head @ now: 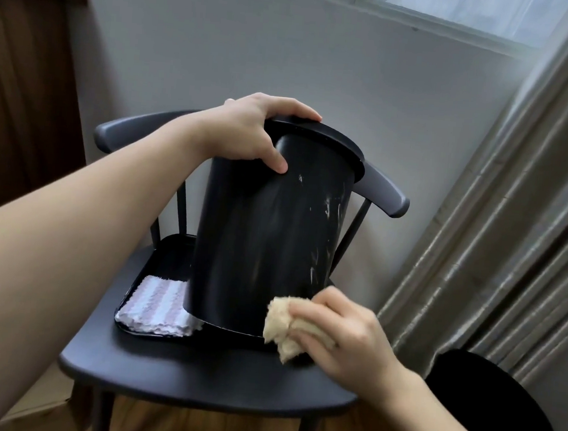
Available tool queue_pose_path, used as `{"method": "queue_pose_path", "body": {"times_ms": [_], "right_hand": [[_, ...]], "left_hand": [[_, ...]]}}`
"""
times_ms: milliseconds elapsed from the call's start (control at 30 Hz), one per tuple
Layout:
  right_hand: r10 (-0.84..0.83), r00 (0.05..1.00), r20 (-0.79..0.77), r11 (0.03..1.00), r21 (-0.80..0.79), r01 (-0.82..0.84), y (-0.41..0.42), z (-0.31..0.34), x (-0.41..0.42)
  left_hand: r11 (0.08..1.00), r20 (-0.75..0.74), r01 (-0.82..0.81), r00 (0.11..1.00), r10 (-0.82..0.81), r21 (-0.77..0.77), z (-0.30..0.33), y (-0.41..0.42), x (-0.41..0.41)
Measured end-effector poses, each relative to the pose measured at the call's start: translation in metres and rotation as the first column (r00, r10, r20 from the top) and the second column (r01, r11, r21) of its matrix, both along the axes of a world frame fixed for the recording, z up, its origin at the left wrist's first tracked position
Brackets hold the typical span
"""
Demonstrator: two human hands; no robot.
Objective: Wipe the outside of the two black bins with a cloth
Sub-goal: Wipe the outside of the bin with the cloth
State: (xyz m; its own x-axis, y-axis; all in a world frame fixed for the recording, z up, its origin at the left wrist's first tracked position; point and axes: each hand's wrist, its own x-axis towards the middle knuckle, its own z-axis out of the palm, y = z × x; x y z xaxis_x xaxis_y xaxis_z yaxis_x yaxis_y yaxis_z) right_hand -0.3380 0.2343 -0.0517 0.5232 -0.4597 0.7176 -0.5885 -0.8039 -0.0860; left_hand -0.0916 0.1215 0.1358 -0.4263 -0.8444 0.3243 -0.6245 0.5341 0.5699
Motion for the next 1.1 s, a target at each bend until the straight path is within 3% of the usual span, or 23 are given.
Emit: {"method": "queue_pose_path", "body": {"times_ms": [200, 267, 433, 667, 867, 1100], "right_hand": [[-0.193, 0.95, 0.244, 0.978, -0.03, 0.207, -0.025, 0.05, 0.022], [-0.168, 0.96, 0.226, 0.984, -0.024, 0.177, -0.021, 0.045, 0.023], [-0.052, 0.999, 0.009, 0.999, -0.009, 0.052, -0.003, 0.022, 0.016], [-0.276, 0.933, 0.232, 0.957, -0.022, 0.288, -0.042, 0.094, 0.032], [-0.327, 0.934, 0.144, 0.942, -0.022, 0.333, -0.061, 0.126, 0.039], [-0.457, 0.863, 0.214, 0.884, 0.003, 0.467, -0.06, 0.124, 0.029]], "left_hand": [[1.0, -0.002, -0.007, 1.0, 0.007, -0.002, 0.0, 0.0, -0.001], [1.0, -0.002, -0.001, 1.0, 0.001, -0.006, -0.001, -0.001, 0.0], [1.0, 0.001, 0.0, 1.0, 0.0, -0.012, -0.002, 0.001, 0.003], [1.0, 0.03, -0.016, 0.999, 0.017, -0.027, -0.002, 0.009, 0.004], [0.997, 0.077, -0.017, 0.997, 0.022, -0.07, 0.001, 0.015, 0.003], [0.997, 0.079, -0.034, 0.996, 0.039, -0.066, 0.003, 0.018, 0.0]]}}
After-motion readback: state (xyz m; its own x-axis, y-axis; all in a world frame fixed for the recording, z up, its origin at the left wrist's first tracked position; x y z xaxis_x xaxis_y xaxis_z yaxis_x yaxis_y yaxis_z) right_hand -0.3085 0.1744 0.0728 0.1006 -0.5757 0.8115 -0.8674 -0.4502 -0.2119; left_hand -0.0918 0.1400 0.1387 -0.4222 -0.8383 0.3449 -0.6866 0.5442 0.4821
